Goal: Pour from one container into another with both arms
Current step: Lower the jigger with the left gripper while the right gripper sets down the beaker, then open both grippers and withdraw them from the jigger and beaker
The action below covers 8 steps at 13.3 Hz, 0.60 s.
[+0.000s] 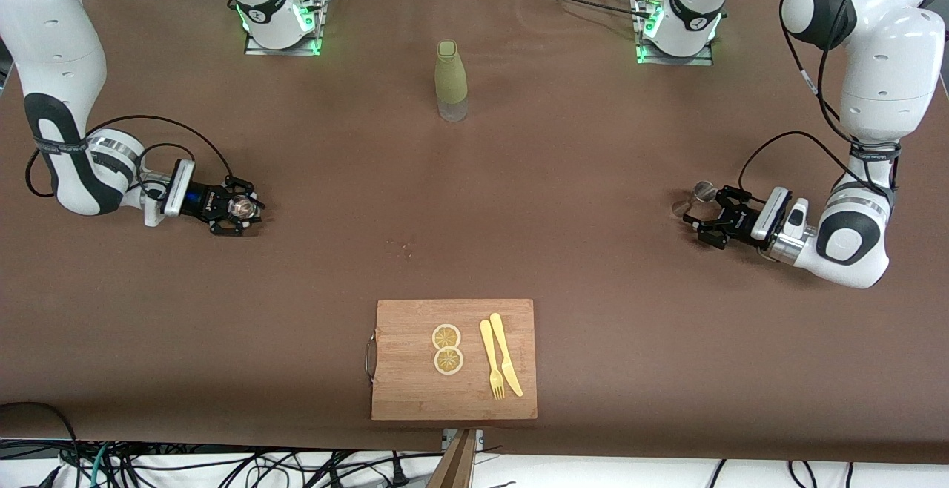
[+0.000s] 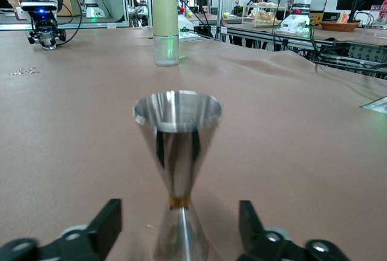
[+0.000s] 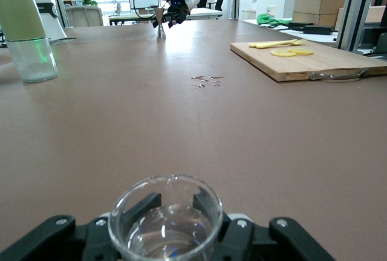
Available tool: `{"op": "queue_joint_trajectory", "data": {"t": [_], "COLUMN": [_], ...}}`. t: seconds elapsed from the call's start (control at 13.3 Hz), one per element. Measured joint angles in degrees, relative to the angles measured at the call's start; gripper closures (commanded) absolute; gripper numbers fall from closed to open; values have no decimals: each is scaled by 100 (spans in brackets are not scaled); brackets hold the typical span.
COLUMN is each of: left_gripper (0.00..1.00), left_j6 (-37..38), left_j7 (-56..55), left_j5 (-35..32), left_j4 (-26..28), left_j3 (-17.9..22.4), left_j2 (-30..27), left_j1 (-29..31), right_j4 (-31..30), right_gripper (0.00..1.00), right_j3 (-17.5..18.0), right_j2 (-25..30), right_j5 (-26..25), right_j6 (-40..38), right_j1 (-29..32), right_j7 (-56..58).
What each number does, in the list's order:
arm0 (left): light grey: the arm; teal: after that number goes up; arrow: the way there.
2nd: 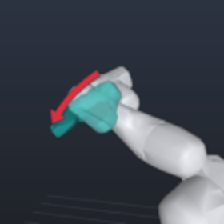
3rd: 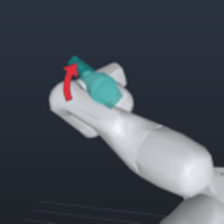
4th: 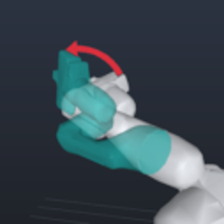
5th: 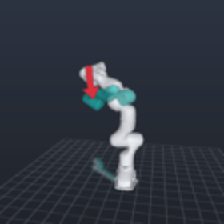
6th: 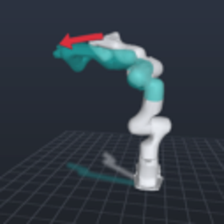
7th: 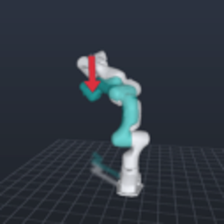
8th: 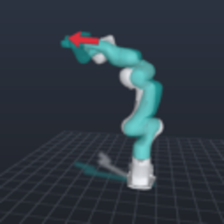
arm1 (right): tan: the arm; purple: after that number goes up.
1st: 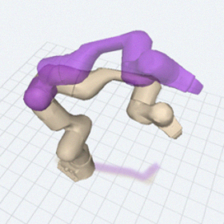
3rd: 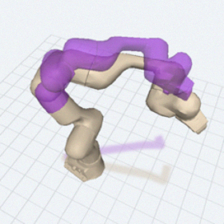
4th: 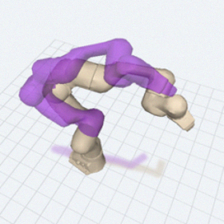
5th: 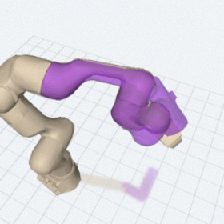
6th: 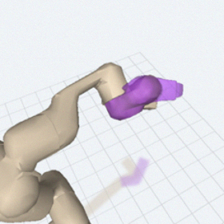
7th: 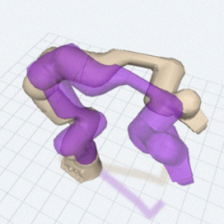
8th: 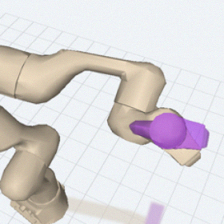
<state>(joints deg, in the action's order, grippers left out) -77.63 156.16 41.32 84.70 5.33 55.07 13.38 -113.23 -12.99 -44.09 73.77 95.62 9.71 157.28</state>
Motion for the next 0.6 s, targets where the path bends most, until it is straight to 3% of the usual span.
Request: {"op": "queue_joint_trajectory", "data": {"t": [0.08,0.3,0.6], "left_gripper": [0,0,0], "left_j6": [-3,-230,-1048], "left_j7": [0,0,0], "left_j5": [0,-11,-560], "left_j4": [-42,-207,-266], "left_j3": [84,298,293], "left_j2": [-2,-178,-1056], "left_j1": [0,32,15], "right_j4": [4,8,110], "right_gripper": [0,0,0], "right_j3": [0,0,-32], "right_j2": [0,-1,0], "right_j5": [0,1,2], "right_j6": [20,60,47], "right_j1": [-7,-16,-18], "right_j7": [0,-2,-43]}}
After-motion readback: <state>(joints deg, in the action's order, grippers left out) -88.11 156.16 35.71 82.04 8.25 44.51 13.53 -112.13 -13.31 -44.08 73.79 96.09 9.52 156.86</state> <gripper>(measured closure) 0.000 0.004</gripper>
